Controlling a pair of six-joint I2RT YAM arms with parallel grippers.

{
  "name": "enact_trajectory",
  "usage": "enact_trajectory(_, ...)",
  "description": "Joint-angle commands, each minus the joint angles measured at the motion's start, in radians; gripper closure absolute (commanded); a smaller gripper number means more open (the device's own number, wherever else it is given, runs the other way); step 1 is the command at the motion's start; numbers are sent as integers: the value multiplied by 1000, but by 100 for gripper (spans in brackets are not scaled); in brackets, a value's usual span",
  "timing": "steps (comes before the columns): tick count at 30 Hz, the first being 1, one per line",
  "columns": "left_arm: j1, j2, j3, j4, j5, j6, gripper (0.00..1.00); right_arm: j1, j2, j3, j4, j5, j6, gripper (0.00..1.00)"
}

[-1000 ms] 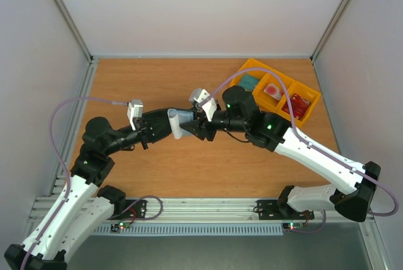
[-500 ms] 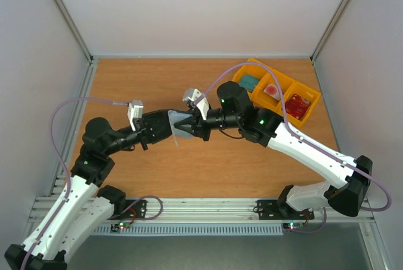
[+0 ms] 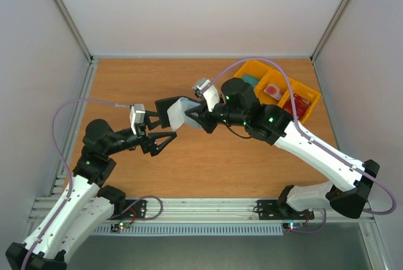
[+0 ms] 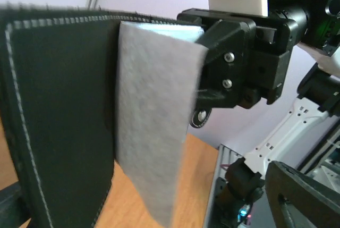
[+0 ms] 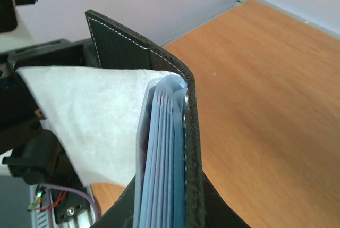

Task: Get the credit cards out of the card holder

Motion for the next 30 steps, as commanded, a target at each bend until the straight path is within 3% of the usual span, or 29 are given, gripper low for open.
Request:
enact_trajectory(1,0,10,-7,77,48,30,1,7,14,51,-15,92,62,99)
enact_trajectory(4,0,26,-8,77,-1,27,3,15,36,53,2,42,52,99)
enact_trajectory(6,0,30,-2,66,-37,25,12,21,38,54,4,-10,32,99)
enact_trajectory(13,0,20,-7,54,-24,21,78,-6,-6,-8,44,-306,-43,99)
enact_trajectory(16,0,14,-10,57,-19,14,99,-68,-22,-24,40,-456,-31,96)
enact_trajectory(18,0,13,-11,77,5,1,100,-109,-30,-31,42,-586,-20,85)
enact_trajectory(21,0,13,-10,112,50,-21,100,-162,-57,-55,38,-662,-20,60)
enact_trajectory(23,0,12,-9,121,64,-35,100,-195,-77,-76,41,-680,-22,51)
enact_trajectory(26,0,10,-8,135,76,-55,100,-224,-92,-95,23,-662,-39,49)
enact_trajectory(30,0,14,-5,139,73,-64,100,-226,-90,-120,18,-580,-36,56)
